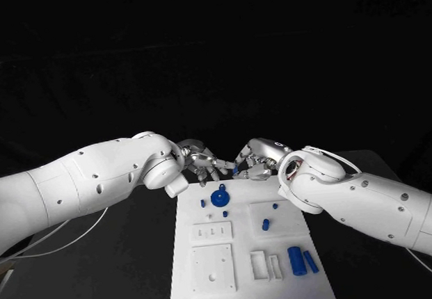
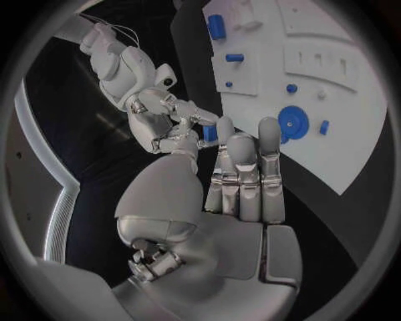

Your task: Assemble the parts on the task board

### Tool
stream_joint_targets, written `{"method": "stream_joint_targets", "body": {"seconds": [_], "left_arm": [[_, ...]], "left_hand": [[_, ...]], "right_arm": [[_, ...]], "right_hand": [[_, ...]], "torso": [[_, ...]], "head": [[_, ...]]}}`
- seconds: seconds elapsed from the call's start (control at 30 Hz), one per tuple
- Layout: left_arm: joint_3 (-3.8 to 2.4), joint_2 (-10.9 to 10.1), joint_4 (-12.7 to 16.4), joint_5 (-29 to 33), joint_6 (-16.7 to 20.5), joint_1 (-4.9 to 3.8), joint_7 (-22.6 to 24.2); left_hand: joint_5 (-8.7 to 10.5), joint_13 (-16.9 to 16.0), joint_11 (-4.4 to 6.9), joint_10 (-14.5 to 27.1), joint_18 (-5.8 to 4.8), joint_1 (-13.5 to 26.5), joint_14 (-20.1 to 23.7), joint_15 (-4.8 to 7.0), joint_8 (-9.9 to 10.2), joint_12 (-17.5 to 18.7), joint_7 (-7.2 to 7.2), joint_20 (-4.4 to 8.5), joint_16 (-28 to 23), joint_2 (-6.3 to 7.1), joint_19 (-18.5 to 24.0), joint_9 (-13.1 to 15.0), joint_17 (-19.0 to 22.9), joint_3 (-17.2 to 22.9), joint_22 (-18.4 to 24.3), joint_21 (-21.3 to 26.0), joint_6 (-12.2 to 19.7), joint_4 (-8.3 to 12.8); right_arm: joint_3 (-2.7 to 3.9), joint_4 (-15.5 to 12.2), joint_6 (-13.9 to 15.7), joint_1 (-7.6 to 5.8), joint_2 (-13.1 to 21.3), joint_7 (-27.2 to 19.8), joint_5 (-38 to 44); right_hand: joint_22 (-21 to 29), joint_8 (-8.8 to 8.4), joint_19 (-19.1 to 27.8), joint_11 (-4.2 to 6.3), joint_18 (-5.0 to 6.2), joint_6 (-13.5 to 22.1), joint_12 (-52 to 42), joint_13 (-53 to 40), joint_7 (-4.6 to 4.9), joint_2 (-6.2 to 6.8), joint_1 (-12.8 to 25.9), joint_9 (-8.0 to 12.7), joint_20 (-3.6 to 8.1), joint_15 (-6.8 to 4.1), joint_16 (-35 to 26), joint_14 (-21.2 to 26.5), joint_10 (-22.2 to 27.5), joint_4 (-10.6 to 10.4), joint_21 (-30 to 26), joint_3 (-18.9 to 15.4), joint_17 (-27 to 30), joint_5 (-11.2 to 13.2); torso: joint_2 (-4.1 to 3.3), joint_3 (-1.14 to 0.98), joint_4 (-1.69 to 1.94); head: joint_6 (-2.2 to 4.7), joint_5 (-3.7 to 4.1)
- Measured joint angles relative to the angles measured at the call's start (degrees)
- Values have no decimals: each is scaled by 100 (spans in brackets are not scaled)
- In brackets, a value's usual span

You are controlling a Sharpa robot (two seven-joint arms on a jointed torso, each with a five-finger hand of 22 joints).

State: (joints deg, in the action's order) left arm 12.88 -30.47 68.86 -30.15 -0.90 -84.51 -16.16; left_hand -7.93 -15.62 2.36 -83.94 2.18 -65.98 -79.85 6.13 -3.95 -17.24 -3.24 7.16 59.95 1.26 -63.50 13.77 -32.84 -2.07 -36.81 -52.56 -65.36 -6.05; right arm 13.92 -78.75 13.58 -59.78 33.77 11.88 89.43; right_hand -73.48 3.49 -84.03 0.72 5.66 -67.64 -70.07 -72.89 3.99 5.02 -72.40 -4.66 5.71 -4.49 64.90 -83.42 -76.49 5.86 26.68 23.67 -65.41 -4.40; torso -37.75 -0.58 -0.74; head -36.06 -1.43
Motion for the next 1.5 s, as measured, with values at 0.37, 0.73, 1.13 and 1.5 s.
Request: {"method": "stream_joint_targets", "body": {"seconds": [0.37,0.73,1.13,1.5], "left_arm": [[2,75,2,-43,-54,3,-200],[2,151,-13,-43,-93,9,-379],[7,171,-28,-54,-104,20,-543],[7,218,-27,-61,-101,43,-609]], "left_hand": [[-250,-22,0,0,0,10,14,-14,0,-78,0,0,104,10,0,91,-37,20,-198,72,0,-20],[-541,-20,0,0,1,-123,22,-22,0,-78,0,-20,129,-122,-20,105,-7,-92,-380,165,0,152],[-675,-20,0,0,1,-166,22,-22,0,-78,0,0,129,-223,-41,71,6,-152,-487,226,0,260],[-699,-20,0,0,1,-85,22,-22,0,-78,0,-11,152,-364,-52,71,11,-176,-540,248,0,232]], "right_arm": [[-110,30,-51,-19,-75,47,100],[-137,52,-66,-29,-103,85,133],[-149,46,-99,-34,-110,104,145],[-184,33,-165,-34,-139,109,172]], "right_hand": [[-3,-1,0,0,0,9,0,0,8,15,15,-22,0,0,0,0,0,-16,-1,15,0,-5],[-3,-3,0,0,-1,19,0,0,16,15,15,-11,0,1,0,0,0,-17,-1,15,1,-27],[-9,-17,0,0,-1,19,0,0,-3,15,15,-9,-1,1,0,0,0,-34,-1,-3,1,-51],[-12,-24,0,0,-1,10,0,0,-12,23,23,-25,-1,1,0,0,0,-33,-2,-3,1,-166]], "torso": [[-5,-8,5],[-8,-8,-1],[-13,-7,-1],[-16,-4,0]], "head": [[16,-33],[7,-26],[12,-14],[-4,-20]]}}
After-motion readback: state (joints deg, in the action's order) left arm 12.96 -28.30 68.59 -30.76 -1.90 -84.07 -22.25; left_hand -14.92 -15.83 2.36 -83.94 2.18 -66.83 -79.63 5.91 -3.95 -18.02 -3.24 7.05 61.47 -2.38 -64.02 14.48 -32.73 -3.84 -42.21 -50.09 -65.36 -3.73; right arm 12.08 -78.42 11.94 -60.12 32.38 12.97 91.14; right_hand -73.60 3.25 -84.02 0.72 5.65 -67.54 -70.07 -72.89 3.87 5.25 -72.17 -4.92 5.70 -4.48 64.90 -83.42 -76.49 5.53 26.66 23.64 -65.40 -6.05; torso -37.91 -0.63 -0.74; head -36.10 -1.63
